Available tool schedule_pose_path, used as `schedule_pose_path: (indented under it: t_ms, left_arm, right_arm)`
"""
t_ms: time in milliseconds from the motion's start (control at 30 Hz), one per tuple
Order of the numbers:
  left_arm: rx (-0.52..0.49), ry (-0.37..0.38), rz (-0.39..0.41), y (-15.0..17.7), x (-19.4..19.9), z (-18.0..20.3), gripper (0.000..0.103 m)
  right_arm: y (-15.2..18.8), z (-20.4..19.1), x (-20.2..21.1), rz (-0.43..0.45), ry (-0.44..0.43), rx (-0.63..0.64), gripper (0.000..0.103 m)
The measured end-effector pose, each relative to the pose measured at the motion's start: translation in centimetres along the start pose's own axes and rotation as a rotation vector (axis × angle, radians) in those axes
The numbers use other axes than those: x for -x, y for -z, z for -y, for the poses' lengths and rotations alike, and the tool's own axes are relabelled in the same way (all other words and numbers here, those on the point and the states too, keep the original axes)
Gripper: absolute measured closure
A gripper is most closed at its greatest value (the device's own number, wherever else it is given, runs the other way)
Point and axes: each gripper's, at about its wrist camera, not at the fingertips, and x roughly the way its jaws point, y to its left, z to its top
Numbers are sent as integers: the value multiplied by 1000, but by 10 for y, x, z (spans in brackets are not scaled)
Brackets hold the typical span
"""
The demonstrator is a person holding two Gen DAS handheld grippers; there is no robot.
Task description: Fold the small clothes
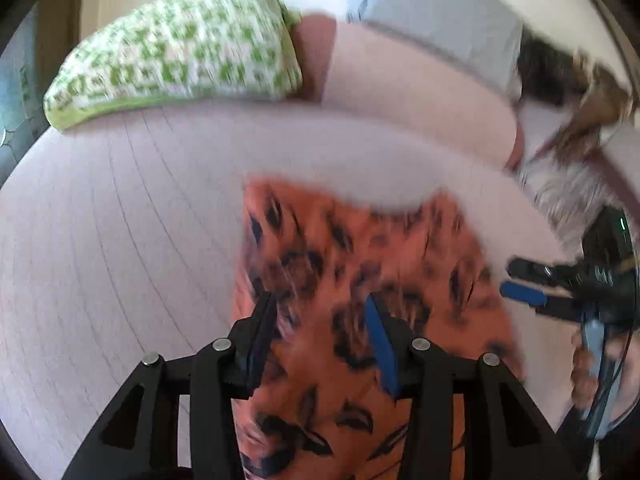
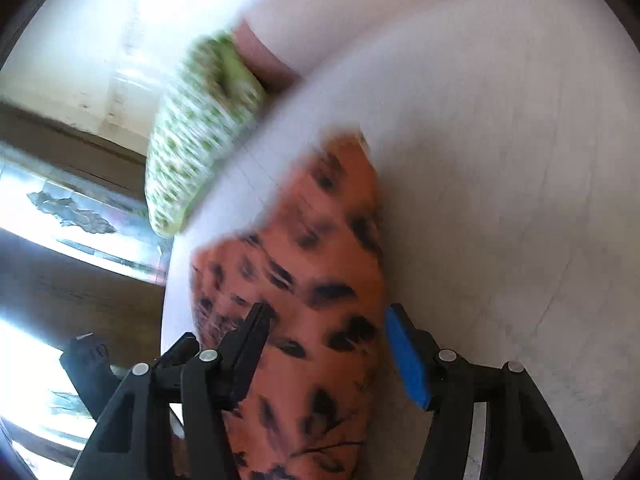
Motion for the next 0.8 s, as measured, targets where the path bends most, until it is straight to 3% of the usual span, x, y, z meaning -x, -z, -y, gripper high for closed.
schedule_pose_path:
  t_ms: [100, 167, 200, 267, 300, 333, 367, 433, 467, 500, 533, 633, 800]
  left_arm:
    - [21, 74, -21, -24, -11, -17, 55]
    - [54, 47, -124, -34, -43, -32, 58]
    - [65, 41, -156, -36, -58, -38, 70]
    - [131, 63, -264, -30, -98, -57, 72]
    - [211, 114, -262, -30, -103, -69, 74]
    - [256, 124, -258, -32, -99, -74, 77]
    - [252, 109, -236, -35, -87, -71, 86]
    - [66, 39, -107, -37, -58, -43, 88]
    - [46, 10, -118, -33, -63, -40, 87]
    - [115, -2, -232, -21, -89, -51, 81]
    - [154, 33, -241, -17, -97, -58, 80]
    - [199, 31, -189, -26, -74, -60, 75]
    - [105, 27, -66, -21, -13, -36, 68]
  right_arm:
    - [5, -37, 9, -18, -106, 97, 39]
    - [15, -54, -3, -70, -161, 145, 38]
    - [24, -56, -8, -102, -186, 144, 38]
    - [34, -40, -44, -199, -161, 103, 32]
    - [45, -31, -55, -216, -141, 113, 33]
    - [49, -27, -52, -169, -134, 135, 44]
    - [49, -26, -47, -158, -141, 127, 45]
    - [51, -25, -42, -172, -158, 96, 45]
    - [52, -24, -45, -184, -155, 97, 45]
    - [49, -21, -50, -188, -157, 98, 45]
    - [46, -17, -51, -188, -157, 98, 45]
    - [45, -23, -44, -178, -140, 123, 45]
    - [43, -28, -39, -160, -118, 127, 43]
